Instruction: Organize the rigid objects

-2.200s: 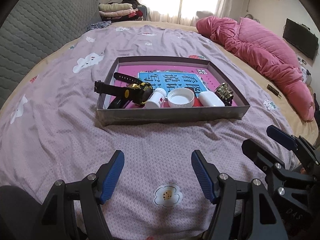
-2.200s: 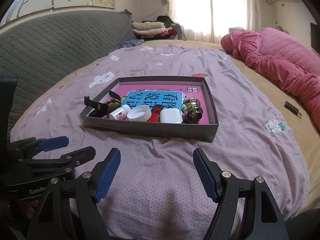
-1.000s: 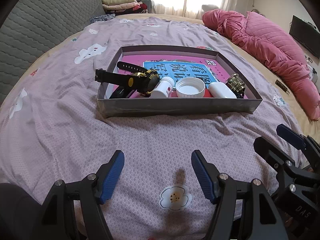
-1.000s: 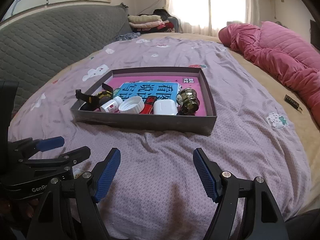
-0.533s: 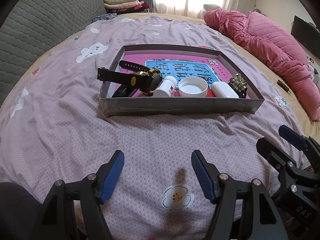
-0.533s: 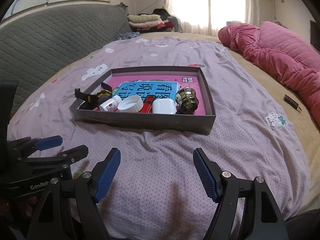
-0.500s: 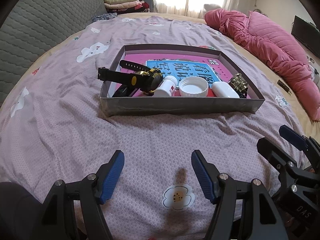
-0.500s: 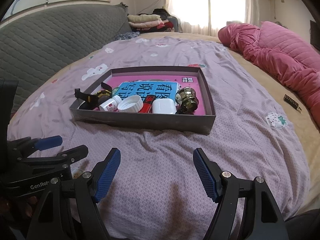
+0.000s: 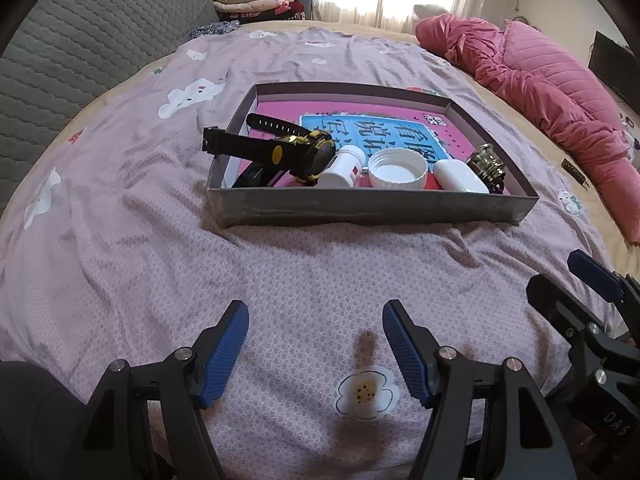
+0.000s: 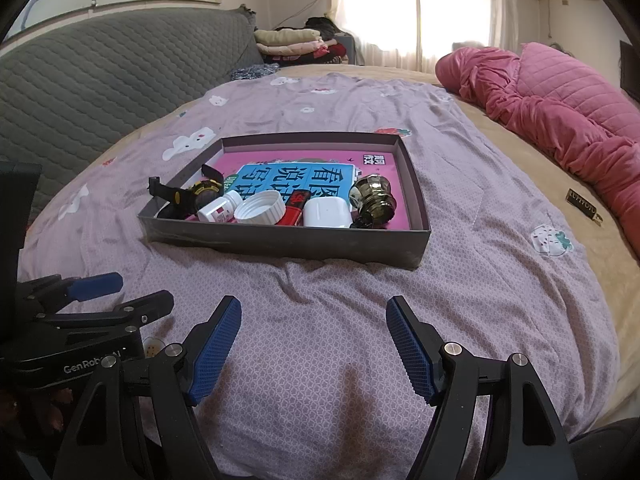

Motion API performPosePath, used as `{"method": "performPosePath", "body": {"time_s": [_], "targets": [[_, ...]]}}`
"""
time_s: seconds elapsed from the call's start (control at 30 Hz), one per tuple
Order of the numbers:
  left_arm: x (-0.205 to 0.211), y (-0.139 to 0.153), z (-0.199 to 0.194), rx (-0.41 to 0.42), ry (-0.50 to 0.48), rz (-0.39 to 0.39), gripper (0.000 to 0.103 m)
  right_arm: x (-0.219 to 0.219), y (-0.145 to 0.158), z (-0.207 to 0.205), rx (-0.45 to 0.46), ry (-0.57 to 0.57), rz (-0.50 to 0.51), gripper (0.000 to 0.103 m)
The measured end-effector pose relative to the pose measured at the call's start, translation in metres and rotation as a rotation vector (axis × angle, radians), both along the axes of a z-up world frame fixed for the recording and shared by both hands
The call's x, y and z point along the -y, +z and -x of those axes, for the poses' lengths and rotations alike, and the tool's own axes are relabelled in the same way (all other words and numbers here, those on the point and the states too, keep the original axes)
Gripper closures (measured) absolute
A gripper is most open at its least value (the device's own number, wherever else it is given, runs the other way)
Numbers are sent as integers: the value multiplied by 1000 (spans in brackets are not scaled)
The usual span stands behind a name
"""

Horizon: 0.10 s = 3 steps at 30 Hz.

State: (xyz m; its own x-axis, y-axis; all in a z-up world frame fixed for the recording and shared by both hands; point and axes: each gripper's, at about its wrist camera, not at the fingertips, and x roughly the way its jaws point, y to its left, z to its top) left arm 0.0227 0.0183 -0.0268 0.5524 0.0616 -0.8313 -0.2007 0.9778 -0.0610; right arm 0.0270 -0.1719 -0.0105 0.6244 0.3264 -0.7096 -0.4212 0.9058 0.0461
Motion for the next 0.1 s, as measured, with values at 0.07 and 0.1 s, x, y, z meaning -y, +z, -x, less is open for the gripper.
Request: {"method": "performPosePath", "body": {"time_s": [0.07, 0.1], "targets": [[-4, 0, -1, 0, 5, 8, 34, 0, 0, 0, -5, 0, -4, 27], [-7, 1, -2, 0, 9, 12, 34, 0, 0, -1, -9, -1, -7, 27]]}}
